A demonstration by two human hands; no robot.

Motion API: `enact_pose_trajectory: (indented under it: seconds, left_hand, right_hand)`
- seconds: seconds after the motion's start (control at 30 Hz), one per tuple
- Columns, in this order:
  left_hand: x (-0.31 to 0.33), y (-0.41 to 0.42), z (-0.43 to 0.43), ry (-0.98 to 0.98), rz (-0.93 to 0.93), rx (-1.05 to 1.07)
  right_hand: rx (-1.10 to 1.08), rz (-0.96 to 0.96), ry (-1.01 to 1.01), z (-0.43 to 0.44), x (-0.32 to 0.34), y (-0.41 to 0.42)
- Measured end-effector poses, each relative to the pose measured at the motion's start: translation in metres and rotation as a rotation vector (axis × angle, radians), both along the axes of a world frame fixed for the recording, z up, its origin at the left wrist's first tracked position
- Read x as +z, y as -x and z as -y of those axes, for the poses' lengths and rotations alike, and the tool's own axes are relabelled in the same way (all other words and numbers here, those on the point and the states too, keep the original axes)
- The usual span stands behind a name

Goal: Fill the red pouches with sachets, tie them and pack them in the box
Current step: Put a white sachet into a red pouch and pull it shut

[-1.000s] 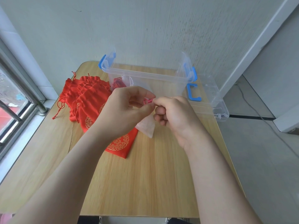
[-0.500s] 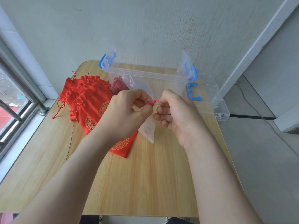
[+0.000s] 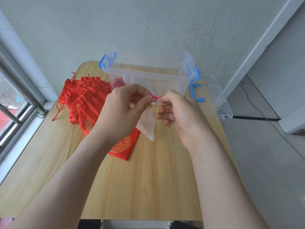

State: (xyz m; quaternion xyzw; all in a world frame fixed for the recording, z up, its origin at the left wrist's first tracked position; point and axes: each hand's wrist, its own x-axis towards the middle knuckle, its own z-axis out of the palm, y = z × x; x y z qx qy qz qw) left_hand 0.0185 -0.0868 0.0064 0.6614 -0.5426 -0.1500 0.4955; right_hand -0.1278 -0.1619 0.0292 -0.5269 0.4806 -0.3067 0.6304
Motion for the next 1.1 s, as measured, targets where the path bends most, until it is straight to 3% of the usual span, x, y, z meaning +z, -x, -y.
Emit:
enact_pose_trajectory:
  seconds: [0.17,0.43,0.63,0.83,1.1]
  left_hand:
    - [-0.0007,-0.0017,0.0016,-0.029,-0.096,0.002]
    - [0.0025,-0.0008,-0.0005,-0.013,-0.247,-0.033]
    - [0.0039,-0.002,-0.0014,-0.004,-0.215,-0.057]
    - [0.0008,-0.0029,-0.0018,-0.005,-0.116,0.008]
    - [-0.0002,0.0013,0.0004,-0.067,-0.024,0.007]
  right_hand:
    - [0.0,0.065,0.101,-0.0019,0.0013,0.0013]
    - [-0.034,-0.003,0.287,-0.0034,-0.0025,0.001]
    - [-0.035,-0.023,0.307,-0.0026,-0.0057,0.0018]
    - [0.012,0.032,0.172,-0.0018,0.0006,0.0032]
    - [0.035,-0.025,0.253,-0.001,-0.0035,0.0043]
